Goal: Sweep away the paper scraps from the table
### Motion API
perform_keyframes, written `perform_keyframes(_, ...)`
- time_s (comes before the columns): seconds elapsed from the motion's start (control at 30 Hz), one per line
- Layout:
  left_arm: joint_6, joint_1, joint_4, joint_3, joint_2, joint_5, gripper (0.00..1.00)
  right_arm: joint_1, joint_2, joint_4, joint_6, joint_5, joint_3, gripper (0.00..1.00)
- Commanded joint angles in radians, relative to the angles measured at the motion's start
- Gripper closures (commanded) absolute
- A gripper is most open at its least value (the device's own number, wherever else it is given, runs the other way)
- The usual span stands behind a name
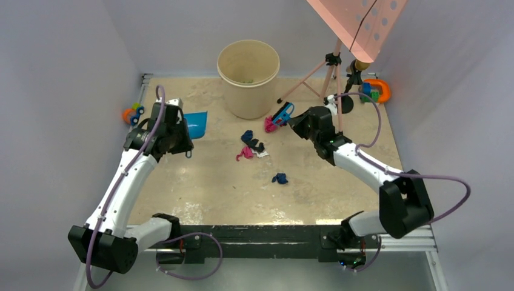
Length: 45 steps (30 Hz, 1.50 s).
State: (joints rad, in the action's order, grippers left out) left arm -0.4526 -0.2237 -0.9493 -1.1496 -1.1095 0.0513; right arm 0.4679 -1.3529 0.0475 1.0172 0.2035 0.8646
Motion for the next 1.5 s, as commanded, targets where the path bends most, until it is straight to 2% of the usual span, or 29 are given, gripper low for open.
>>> perform_keyframes(0.0,0.000,0.001,0.017,-0.002,0.030,0.067,1.00,-0.030,-0.106,0.205,0.124,-0.138,0.049,1.00)
perform_keyframes(0.2,-0.001,0.001,0.044,0.026,0.086,0.070,1.00,-0.065,-0.294,0.393,0.236,-0.255,0.079,1.00)
perform_keyframes(0.3,-0.001,0.001,0.057,0.043,0.104,0.072,1.00,-0.093,-0.352,0.340,0.312,-0.267,0.086,1.00)
perform_keyframes(0.4,-0.001,0.001,0.054,0.045,0.105,0.066,1.00,-0.110,-0.347,0.219,0.346,-0.238,0.069,1.00)
perform_keyframes(0.53,-0.002,0.001,0.055,0.041,0.107,0.068,1.00,-0.111,-0.231,0.042,0.379,-0.142,-0.012,1.00)
perform_keyframes(0.7,-0.004,0.001,0.054,0.041,0.105,0.060,1.00,-0.111,0.034,-0.104,0.378,-0.095,-0.174,1.00)
perform_keyframes(0.87,0.000,0.001,0.067,0.049,0.106,0.025,1.00,-0.112,0.314,-0.116,0.297,-0.041,-0.241,1.00)
perform_keyframes(1.03,0.006,0.001,0.078,0.056,0.090,-0.020,1.00,-0.111,0.387,-0.083,0.148,0.023,-0.187,1.00)
perform_keyframes(1.13,0.009,0.001,0.070,0.050,0.089,-0.004,1.00,-0.110,0.289,0.063,-0.031,-0.198,-0.127,1.00)
perform_keyframes(1.3,0.012,0.001,0.069,0.052,0.100,0.019,1.00,-0.052,-0.065,0.128,-0.182,-0.745,0.116,1.00)
perform_keyframes(1.37,0.012,0.001,0.070,0.053,0.099,0.022,1.00,0.014,-0.196,0.072,-0.241,-0.838,0.228,1.00)
perform_keyframes(1.47,0.012,0.001,0.069,0.053,0.096,0.021,1.00,0.120,-0.332,-0.130,-0.359,-0.767,0.393,1.00)
